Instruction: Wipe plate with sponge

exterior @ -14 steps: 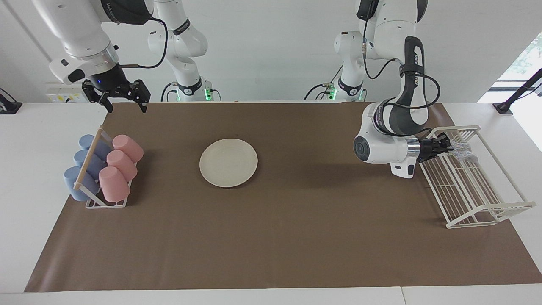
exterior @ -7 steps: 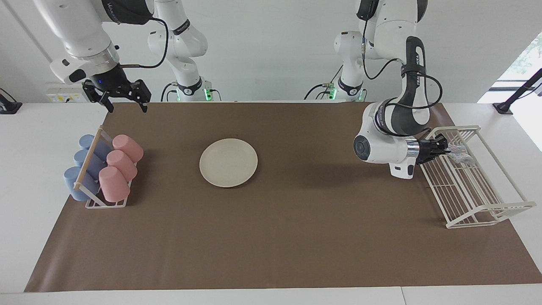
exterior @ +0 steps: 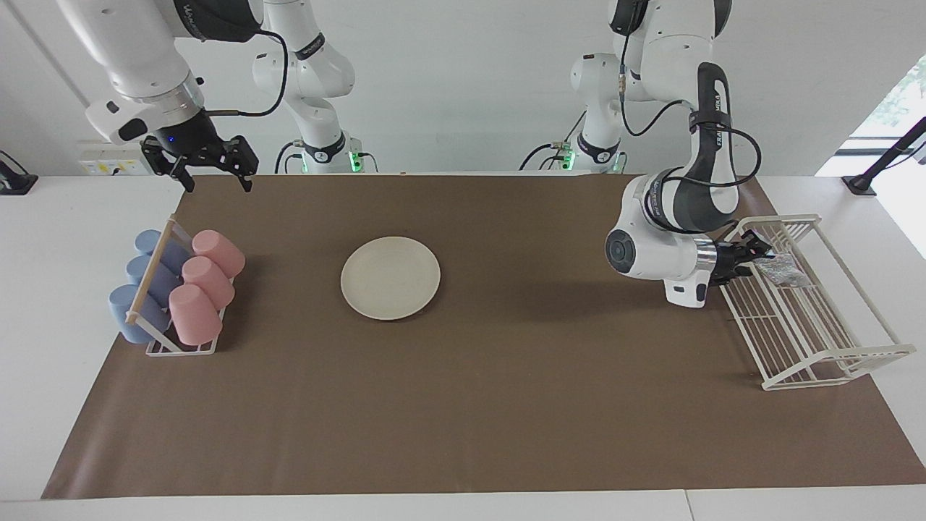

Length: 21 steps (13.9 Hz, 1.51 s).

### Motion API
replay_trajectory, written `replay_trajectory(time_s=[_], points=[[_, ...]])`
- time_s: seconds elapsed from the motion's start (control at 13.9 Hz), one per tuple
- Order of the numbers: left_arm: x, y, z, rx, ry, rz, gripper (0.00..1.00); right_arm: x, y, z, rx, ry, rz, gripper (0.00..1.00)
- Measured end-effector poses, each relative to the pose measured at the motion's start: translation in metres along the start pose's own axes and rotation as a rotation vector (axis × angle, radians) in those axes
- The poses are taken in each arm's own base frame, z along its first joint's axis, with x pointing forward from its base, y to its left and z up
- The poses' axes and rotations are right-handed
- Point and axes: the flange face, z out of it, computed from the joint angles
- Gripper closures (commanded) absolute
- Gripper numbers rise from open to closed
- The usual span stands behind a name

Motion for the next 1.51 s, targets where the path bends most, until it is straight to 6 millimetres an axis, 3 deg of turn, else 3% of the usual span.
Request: replay_trajectory(time_s=[0.29, 0.5, 0.86, 1.15, 1.36, 1.51], points=[[0.001, -0.002, -0.001, -0.021, -0.009, -0.01, 0.0, 0.0, 0.0, 0.0, 0.0, 0.0, 0.0, 0.0], [0.005, -0.016, -0.005, -0.098, -0.051, -0.048, 0.0, 0.0, 0.0, 0.0, 0.0, 0.0, 0.0, 0.0], [0.015, -0.104, -0.021, -0.407, -0.151, -0.1, 0.0, 0.0, -0.004, 0.0, -0.001, 0.0, -0.007, 0.0], [0.009, -0.15, -0.029, -0.621, -0.205, -0.118, 0.0, 0.0, -0.005, 0.0, -0.001, 0.0, -0.009, 0.0], [-0.004, -0.203, -0.024, -0.821, -0.206, -0.071, 0.0, 0.0, -0.005, 0.0, -0.001, 0.0, -0.009, 0.0], [-0.022, -0.244, -0.023, -0.925, -0.191, -0.037, 0.0, 0.0, -0.005, 0.0, -0.001, 0.001, -0.009, 0.0]])
